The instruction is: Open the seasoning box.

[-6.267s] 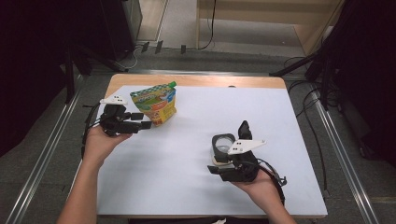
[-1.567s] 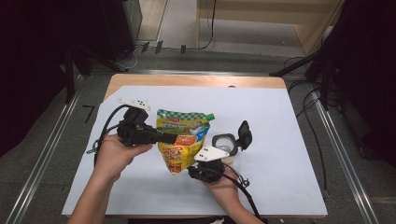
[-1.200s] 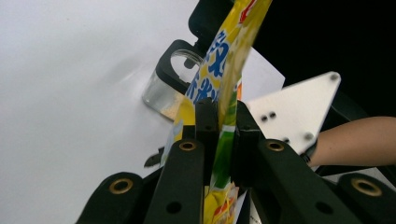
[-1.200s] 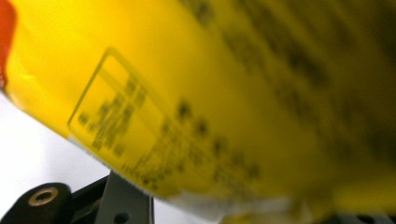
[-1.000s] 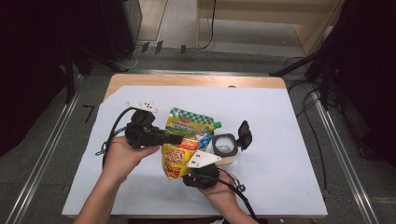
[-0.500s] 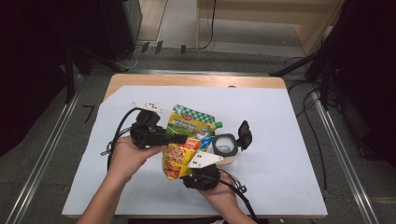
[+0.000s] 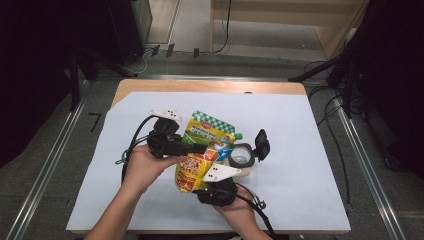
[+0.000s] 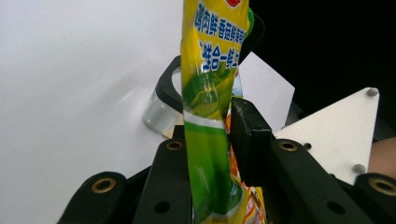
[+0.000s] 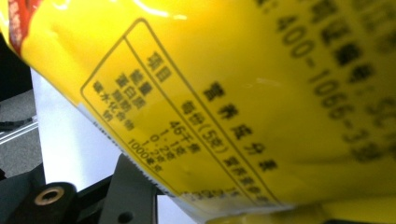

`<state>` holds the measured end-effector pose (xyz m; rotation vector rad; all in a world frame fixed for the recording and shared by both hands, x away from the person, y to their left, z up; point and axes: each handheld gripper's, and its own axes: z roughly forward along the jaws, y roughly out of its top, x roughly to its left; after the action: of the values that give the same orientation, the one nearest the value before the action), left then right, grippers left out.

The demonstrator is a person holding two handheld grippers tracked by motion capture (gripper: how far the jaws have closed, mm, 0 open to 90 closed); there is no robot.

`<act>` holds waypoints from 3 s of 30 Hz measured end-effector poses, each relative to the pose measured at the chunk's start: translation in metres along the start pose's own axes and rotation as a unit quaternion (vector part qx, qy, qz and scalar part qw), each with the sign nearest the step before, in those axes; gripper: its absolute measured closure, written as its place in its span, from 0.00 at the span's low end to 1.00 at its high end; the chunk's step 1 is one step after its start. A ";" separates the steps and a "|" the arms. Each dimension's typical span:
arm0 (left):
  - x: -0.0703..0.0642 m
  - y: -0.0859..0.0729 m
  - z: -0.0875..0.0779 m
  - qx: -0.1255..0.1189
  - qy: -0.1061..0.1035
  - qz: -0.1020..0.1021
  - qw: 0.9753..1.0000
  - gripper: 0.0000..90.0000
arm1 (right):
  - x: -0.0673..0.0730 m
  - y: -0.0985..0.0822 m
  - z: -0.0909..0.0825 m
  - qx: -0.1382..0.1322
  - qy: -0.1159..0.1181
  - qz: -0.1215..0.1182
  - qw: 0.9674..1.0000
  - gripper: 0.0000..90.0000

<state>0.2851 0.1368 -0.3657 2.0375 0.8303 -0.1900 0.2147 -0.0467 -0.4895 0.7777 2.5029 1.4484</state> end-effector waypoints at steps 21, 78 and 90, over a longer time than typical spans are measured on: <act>-0.003 -0.001 0.011 0.003 0.013 0.030 0.999 0.82 | 0.009 0.002 -0.002 0.003 0.032 0.009 0.999 0.69; -0.002 0.005 0.041 0.045 0.027 -0.090 0.995 0.74 | 0.016 0.012 -0.007 -0.003 0.080 0.059 0.995 0.74; -0.007 0.010 0.030 0.072 0.041 -0.081 0.993 0.77 | 0.007 0.012 -0.011 -0.022 0.106 0.094 0.990 0.74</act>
<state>0.2913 0.1064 -0.3738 2.1237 1.0623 -0.2643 0.2089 -0.0465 -0.4731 0.9182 2.5981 1.7268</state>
